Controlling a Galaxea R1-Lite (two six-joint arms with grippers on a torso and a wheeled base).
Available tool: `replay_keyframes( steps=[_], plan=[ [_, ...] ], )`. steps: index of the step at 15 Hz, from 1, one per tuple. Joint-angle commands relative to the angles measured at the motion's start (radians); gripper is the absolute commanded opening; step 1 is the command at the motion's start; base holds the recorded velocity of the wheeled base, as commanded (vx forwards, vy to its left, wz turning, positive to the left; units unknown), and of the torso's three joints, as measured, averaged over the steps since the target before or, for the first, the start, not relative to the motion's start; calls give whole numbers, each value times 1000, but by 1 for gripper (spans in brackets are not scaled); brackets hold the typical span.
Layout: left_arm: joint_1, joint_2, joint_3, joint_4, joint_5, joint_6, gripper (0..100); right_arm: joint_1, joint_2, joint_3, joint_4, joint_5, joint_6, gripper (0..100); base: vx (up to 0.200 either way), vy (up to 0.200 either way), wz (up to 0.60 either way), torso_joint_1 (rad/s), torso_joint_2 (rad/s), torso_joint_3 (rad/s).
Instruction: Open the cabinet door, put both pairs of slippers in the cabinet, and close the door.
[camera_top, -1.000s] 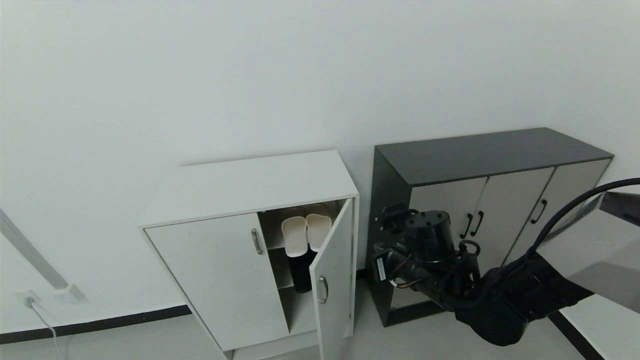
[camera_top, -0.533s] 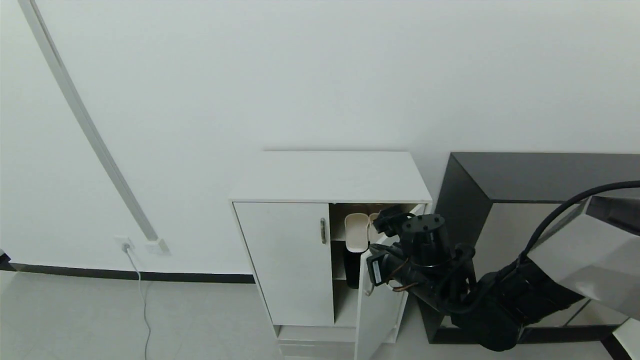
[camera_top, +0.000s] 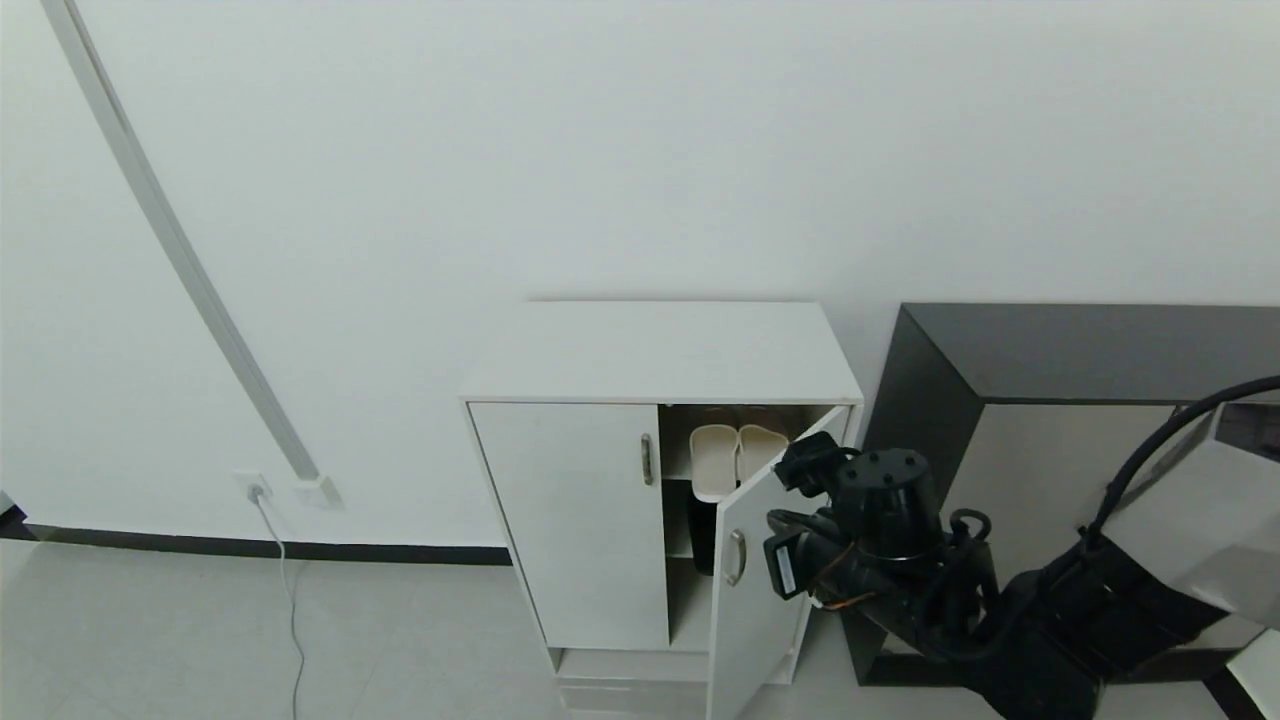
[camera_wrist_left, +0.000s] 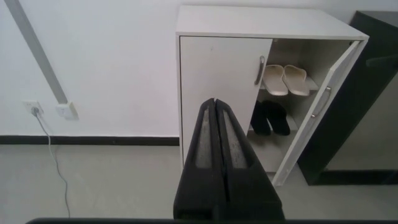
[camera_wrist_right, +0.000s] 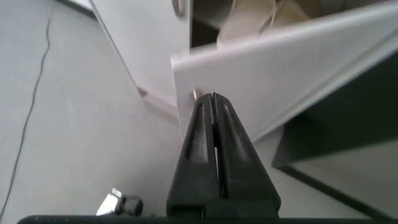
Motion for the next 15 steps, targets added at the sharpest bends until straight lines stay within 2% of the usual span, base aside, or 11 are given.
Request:
replay_keyframes(
  steps=[1,2,5,7,11,15],
  plan=[
    [0,0,0,0,-1,0,0,0,-44,104,-53,1,0,0,0,0,0,0,0,0],
    [0,0,0,0,-1,0,0,2,-49,193,-139,0,-4,0,0,0,0,0,0,0],
    [0,0,0,0,-1,2,0,3,-48,342,-279,0,-11,0,0,0,0,0,0,0],
    [0,0,0,0,2,0,0,3,-43,414,-337,0,-10,0,200,0,0,2,5,0],
    [0,0,0,0,2,-1,0,3,-17,451,-385,1,-5,0,200,0,0,5,-2,5],
    [0,0,0,0,2,-1,0,3,8,437,-386,3,-4,0,0,0,0,0,0,0]
  ],
)
